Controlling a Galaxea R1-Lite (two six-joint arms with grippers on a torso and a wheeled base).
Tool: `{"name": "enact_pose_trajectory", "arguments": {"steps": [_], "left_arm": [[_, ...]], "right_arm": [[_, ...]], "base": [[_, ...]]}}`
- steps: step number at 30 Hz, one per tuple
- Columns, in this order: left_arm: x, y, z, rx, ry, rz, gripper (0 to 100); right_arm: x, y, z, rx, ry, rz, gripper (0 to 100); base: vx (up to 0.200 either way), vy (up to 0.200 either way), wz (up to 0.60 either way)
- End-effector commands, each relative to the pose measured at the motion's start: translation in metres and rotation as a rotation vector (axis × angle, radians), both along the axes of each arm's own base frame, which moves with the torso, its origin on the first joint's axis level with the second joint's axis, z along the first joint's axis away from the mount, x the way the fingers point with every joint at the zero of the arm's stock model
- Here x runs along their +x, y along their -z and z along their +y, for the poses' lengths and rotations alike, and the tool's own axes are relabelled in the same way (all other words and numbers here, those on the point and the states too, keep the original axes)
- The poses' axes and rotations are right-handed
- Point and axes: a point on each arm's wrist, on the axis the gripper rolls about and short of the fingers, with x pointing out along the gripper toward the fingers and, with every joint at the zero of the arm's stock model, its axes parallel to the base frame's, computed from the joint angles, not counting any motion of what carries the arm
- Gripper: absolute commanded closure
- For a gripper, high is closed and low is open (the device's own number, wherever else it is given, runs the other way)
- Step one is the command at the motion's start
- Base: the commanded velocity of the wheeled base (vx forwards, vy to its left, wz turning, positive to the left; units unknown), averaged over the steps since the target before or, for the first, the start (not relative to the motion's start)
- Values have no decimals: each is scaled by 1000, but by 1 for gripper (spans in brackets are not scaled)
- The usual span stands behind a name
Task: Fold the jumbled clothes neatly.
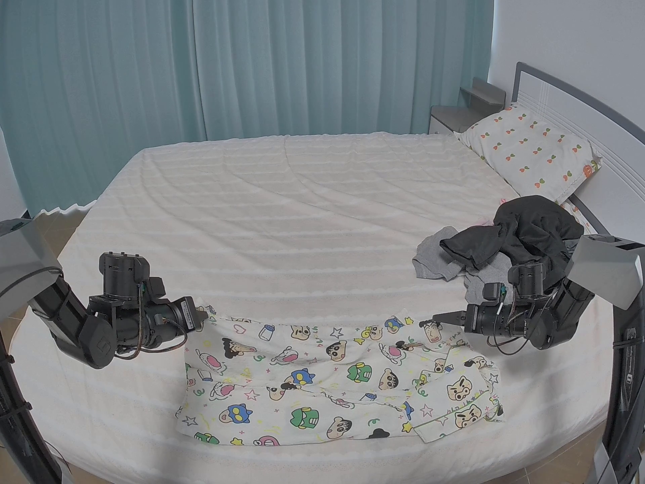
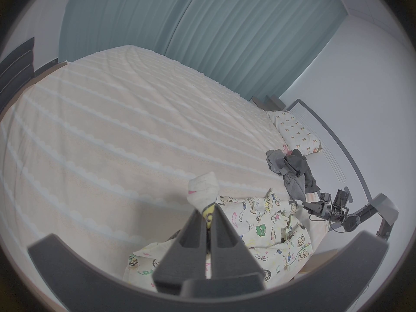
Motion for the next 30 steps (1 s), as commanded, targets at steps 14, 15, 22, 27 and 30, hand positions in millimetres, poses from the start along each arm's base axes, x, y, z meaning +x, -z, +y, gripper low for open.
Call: {"name": "enact_pose_trajectory", "arguments": {"steps": [14,15,22,27,30], "left_arm": [[4,10,0,8,-4,28,100],[3,9,0,7,-3,25,100],[-1,0,1,6,-1,1,100],[-12,-3,2,50,36,-16,100],[-18,-6,2,62,48,-24,100]], "right_arm": [[25,21,22,-12,-46,107,100],[24,14,14,-4,-31,100,100],[8,-1,-4,32,-32,56,100],[-10,-14,-9,79,-74,-11,100],[-20,-17,-9,92,-88,-23,100]], "base": [[0,0,0],[0,0,0],[0,0,0],[0,0,0],[0,0,0]]}}
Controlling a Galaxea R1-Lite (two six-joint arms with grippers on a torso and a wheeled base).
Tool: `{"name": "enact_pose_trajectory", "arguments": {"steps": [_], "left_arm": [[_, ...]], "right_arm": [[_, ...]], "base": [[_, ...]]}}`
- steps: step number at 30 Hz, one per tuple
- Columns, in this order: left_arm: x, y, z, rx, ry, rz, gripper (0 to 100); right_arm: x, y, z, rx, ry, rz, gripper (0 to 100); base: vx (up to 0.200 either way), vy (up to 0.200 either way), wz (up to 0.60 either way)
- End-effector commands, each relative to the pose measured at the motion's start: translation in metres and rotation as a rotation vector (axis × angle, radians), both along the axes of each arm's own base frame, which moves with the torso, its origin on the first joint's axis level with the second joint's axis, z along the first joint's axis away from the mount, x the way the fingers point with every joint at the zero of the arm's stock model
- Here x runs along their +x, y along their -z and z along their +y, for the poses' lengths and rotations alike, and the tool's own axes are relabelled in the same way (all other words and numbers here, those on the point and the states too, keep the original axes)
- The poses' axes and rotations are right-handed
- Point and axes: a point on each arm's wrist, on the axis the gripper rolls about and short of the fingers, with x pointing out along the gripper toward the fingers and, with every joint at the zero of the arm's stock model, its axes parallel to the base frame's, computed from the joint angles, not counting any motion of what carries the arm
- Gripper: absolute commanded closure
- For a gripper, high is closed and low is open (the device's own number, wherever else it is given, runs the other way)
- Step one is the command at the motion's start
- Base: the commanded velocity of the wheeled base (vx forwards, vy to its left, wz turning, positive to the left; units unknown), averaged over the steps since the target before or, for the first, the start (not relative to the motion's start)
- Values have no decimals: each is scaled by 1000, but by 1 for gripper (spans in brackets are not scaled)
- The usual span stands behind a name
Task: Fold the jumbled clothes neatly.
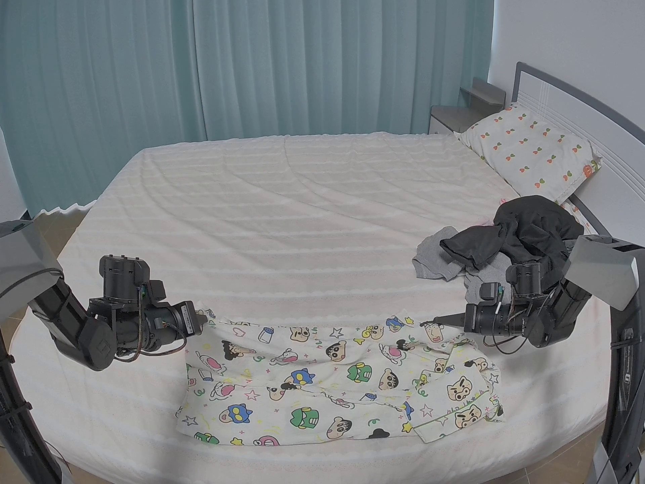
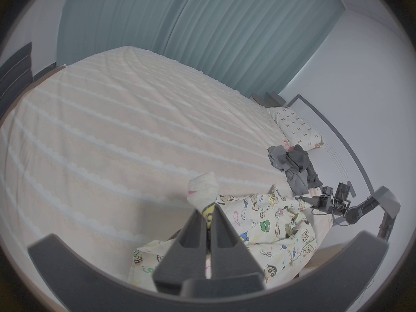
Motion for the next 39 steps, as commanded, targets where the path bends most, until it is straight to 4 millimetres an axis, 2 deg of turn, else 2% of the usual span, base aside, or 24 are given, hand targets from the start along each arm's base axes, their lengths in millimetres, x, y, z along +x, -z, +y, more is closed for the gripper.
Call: {"name": "enact_pose_trajectory", "arguments": {"steps": [1,7,13,20,21,31,32,33,39], "left_arm": [[-17,-10,2,17,19,-21,100],[-32,-13,4,7,38,-31,100],[-46,-1,6,48,71,-15,100],[-48,28,6,66,72,66,100],[-48,37,6,68,70,76,100],[-53,85,6,105,46,108,100],[-53,88,5,112,41,114,0],[-53,89,6,114,39,116,0],[-57,96,7,124,26,150,0]], "right_arm": [[-25,-16,-5,29,-28,-20,100],[-45,-20,-16,47,-38,-13,100],[-67,-12,-23,3,-57,-9,100],[-84,1,-23,-51,-91,2,100],[-88,4,-23,-63,-101,6,100],[-92,20,-24,-126,-66,50,100],[-92,21,-24,-131,-61,54,100],[-92,21,-24,-133,-60,54,0],[-100,22,-29,-162,-26,74,0]], "base": [[0,0,0],[0,0,0],[0,0,0],[0,0,0],[0,0,0],[0,0,0],[0,0,0],[0,0,0],[0,0,0]]}}
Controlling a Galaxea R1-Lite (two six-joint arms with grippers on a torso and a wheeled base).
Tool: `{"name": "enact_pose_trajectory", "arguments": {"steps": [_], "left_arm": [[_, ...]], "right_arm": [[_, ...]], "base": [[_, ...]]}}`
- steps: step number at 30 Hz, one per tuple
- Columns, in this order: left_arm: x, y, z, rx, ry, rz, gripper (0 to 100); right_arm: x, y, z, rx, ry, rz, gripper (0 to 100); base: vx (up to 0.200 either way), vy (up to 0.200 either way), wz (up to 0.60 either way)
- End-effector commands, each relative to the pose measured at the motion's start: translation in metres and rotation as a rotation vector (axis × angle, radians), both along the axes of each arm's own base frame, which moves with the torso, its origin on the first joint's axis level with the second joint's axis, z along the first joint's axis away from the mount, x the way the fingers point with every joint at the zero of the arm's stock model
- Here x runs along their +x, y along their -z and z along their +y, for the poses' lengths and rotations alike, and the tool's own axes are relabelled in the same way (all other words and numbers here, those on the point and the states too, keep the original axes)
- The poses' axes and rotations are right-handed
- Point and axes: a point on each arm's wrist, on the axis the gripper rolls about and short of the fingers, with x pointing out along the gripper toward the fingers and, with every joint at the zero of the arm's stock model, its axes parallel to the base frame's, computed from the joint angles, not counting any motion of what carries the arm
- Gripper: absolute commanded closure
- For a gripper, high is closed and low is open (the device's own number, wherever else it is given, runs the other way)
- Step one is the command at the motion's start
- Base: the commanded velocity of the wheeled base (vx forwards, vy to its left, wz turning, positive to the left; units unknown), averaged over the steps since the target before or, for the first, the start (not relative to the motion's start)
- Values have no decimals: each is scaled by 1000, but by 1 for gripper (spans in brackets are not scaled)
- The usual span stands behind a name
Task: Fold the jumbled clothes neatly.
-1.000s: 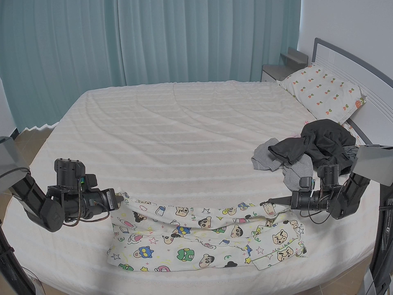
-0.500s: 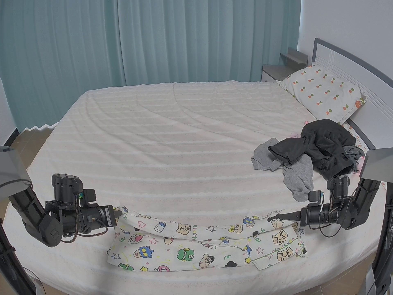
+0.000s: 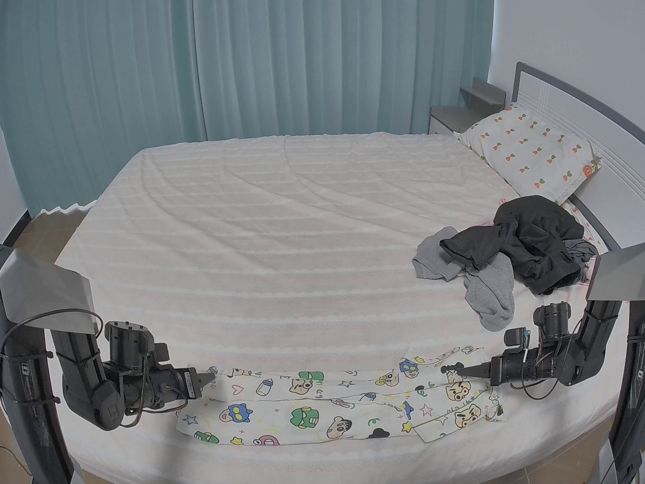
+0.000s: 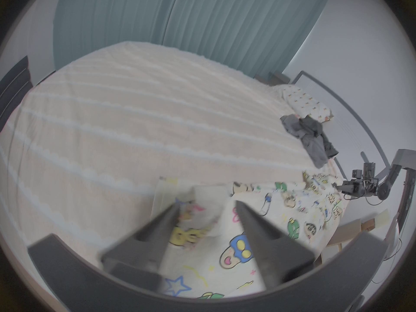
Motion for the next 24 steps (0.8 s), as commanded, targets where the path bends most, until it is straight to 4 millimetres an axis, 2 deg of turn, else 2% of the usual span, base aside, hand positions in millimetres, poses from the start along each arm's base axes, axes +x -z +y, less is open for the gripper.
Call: {"name": "enact_pose_trajectory", "arguments": {"steps": [1,6,10,14,15,16,17,19,20,21,22,23,24], "left_arm": [[-9,14,3,8,-10,75,0],[-15,9,12,-2,-41,79,0],[-22,0,29,-42,-89,48,0],[-33,-16,39,-162,-147,24,0],[-33,-17,39,-173,-152,21,0],[-36,-26,41,-245,-187,5,0],[-37,-28,42,-260,-192,3,0],[-38,-43,43,-415,-233,-5,0],[-38,-44,43,-435,-238,-3,0],[-38,-54,42,-543,-268,7,0],[-38,-58,41,-606,-283,18,0],[-38,-59,41,-622,-286,21,0],[-37,-63,41,-705,-295,46,0]], "right_arm": [[-5,-3,-8,-26,45,1,0],[-11,-21,-24,-48,119,-39,0],[-18,-47,-36,-61,180,-105,0],[-21,-74,-34,-54,190,-183,0],[-21,-75,-33,-52,191,-185,0],[-21,-85,-23,-34,186,-197,0],[-21,-87,-20,-30,186,-196,0],[-16,-94,9,22,199,-160,0],[-16,-94,12,26,201,-154,0],[-7,-96,36,55,217,-128,0],[-2,-94,49,67,235,-108,0],[0,-94,52,72,242,-103,0],[11,-87,70,90,277,-70,0]], "base": [[0,0,0],[0,0,0],[0,0,0],[0,0,0],[0,0,0],[0,0,0],[0,0,0],[0,0,0],[0,0,0],[0,0,0],[0,0,0],[0,0,0],[0,0,0]]}}
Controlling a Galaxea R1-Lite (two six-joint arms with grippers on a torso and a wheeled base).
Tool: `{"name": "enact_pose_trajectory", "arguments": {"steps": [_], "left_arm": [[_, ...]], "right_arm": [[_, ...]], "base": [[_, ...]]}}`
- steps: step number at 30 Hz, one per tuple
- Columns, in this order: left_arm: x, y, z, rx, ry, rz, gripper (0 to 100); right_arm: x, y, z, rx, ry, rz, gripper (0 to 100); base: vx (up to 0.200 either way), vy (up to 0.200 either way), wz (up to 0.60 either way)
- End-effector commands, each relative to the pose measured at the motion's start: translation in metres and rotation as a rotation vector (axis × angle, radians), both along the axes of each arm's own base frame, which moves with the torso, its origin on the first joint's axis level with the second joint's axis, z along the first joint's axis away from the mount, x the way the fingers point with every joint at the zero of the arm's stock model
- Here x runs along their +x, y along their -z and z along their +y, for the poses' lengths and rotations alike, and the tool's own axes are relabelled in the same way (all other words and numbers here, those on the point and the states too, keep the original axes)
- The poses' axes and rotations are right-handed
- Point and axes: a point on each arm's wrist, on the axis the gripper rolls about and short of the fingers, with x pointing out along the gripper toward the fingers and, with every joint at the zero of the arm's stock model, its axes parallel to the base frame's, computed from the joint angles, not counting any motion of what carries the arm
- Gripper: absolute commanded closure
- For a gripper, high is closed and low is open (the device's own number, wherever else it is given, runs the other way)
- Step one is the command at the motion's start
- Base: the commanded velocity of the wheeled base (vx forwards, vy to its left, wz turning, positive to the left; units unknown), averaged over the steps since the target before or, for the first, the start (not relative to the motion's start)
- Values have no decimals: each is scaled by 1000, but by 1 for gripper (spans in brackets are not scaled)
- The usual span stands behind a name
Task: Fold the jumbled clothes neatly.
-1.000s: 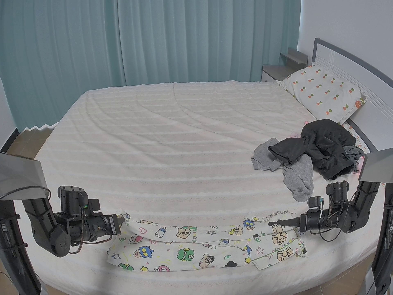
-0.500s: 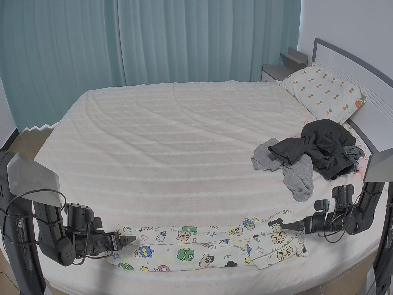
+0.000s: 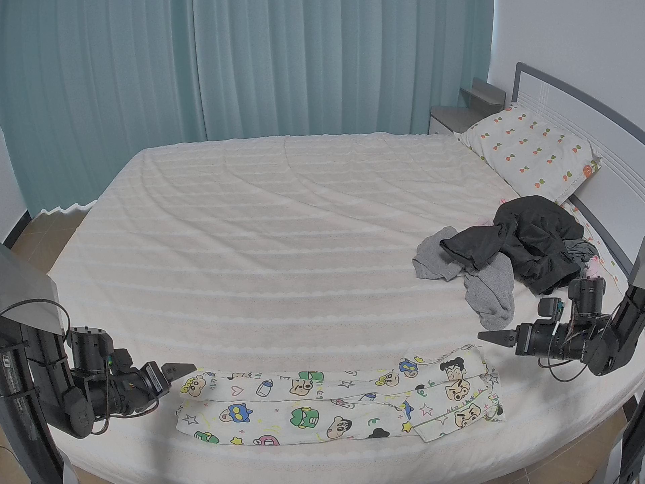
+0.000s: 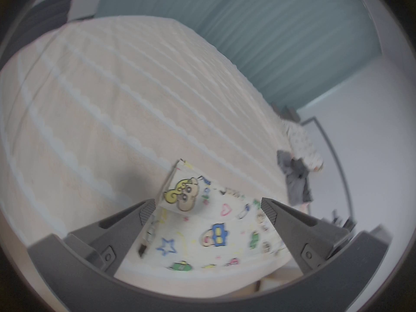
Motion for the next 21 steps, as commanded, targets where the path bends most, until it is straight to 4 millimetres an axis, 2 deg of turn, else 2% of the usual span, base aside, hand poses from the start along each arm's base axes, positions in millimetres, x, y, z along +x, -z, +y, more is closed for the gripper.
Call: {"name": "enact_pose_trajectory", "arguments": {"steps": [1,5,10,16,18,21], "left_arm": [[-3,-38,3,-282,-47,-60,0],[-2,-33,7,-304,-66,-43,0],[1,-20,8,-297,-70,-26,0],[-1,-16,7,-280,-59,-45,0],[-5,-13,7,-257,-44,-40,0],[-6,-13,7,-256,-44,-36,0]], "right_arm": [[29,-5,78,90,41,27,0],[46,30,106,80,74,103,0],[46,59,112,44,64,183,0],[33,70,107,3,81,274,0],[23,73,102,-24,106,296,0],[20,75,99,-42,131,301,0]], "base": [[0,0,0],[0,0,0],[0,0,0],[0,0,0],[0,0,0],[0,0,0]]}}
